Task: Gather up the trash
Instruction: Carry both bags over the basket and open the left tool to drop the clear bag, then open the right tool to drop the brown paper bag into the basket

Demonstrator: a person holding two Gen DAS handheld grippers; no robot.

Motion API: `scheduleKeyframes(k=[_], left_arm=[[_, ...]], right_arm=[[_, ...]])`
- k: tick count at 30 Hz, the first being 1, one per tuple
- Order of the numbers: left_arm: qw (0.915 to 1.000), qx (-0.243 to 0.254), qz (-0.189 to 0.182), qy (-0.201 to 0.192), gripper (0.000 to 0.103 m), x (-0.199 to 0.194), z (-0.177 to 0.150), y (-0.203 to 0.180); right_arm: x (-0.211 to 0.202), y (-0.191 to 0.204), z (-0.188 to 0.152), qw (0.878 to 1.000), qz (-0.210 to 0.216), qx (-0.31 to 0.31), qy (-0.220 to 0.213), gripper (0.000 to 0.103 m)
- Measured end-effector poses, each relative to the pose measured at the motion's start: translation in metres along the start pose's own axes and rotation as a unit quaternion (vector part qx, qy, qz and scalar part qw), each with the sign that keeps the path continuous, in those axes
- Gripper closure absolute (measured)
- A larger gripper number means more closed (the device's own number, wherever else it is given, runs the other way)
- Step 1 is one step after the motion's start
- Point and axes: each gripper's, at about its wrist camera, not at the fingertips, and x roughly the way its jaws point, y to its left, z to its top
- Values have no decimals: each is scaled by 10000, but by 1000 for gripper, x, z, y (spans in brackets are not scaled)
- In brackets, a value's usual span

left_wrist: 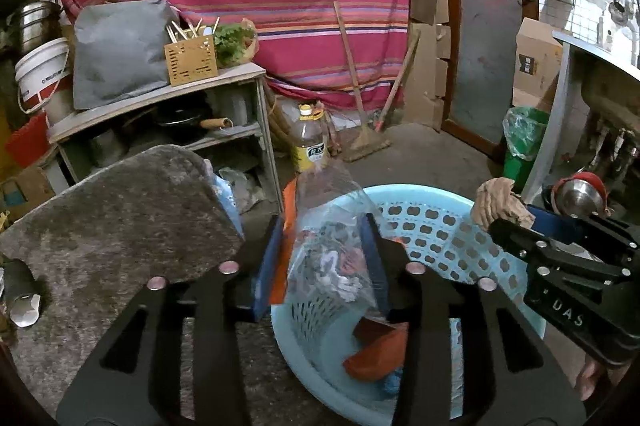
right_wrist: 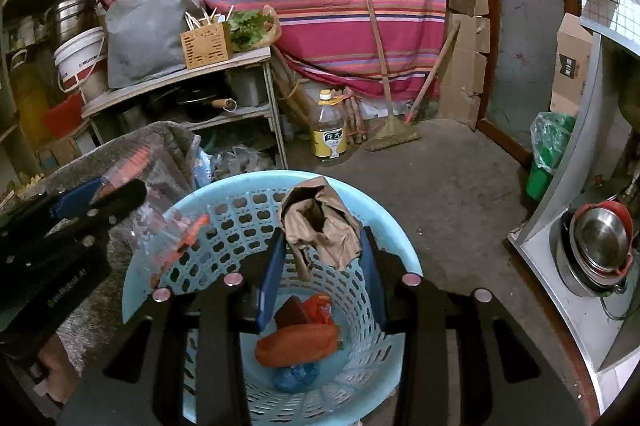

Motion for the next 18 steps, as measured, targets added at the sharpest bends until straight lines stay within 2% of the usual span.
scheduleKeyframes(k=[3,8,12,18], left_arm=[[9999,-106,39,53,56,0,-2,8],[9995,-259,147,50,35,-7,-4,27],[9993,-253,267,8,30,-16,-5,36],[9977,-364,558,-155,15,-37,-10,61]], right_arm=[[1,0,0,10000,-24,13,13,65],[2,4,0,10000,-22,53,32,65],[3,7,1,10000,-18,31,48,65],[6,12,1,9999,-58,73,76,61]])
